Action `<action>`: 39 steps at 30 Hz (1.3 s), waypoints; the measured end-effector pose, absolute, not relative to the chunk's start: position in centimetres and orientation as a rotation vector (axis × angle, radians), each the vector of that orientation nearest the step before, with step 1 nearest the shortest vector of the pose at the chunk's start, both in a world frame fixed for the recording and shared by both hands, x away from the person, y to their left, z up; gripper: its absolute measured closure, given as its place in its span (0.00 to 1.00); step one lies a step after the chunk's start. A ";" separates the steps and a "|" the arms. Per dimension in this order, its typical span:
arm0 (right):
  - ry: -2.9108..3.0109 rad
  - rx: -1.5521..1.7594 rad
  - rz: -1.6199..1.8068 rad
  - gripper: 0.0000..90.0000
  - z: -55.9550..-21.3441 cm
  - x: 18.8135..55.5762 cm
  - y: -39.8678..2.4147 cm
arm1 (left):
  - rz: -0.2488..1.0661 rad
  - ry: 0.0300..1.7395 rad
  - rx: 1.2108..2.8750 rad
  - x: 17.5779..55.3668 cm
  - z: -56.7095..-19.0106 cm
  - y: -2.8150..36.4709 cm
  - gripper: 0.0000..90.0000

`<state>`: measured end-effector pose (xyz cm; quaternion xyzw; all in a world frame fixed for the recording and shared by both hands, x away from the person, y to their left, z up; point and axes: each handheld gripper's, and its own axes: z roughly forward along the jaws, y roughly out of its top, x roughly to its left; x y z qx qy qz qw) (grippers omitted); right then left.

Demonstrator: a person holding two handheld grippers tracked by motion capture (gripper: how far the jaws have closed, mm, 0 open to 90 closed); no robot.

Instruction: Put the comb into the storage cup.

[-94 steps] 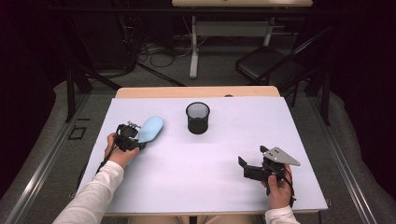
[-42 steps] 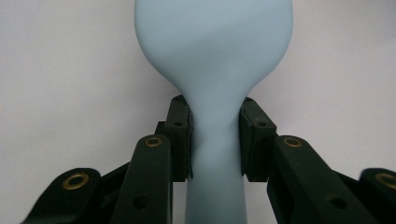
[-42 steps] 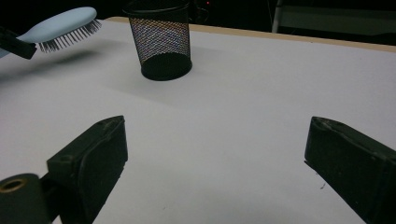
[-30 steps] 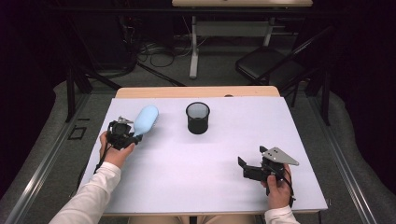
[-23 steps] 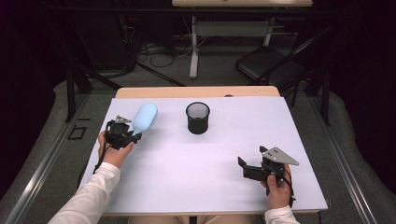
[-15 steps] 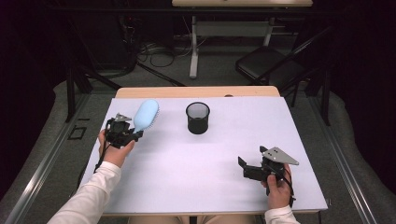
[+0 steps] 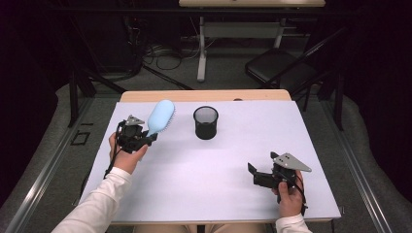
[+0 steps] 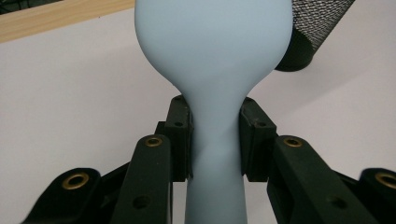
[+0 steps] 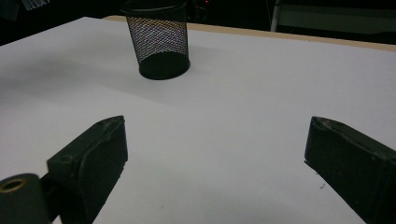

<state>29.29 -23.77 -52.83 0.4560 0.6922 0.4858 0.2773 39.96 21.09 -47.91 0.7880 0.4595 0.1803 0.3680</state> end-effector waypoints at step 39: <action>1.863 1.228 1.308 0.06 -52.9 29.3 -23.8 | 0.449 1.010 1.988 38.3 -45.5 16.1 0.77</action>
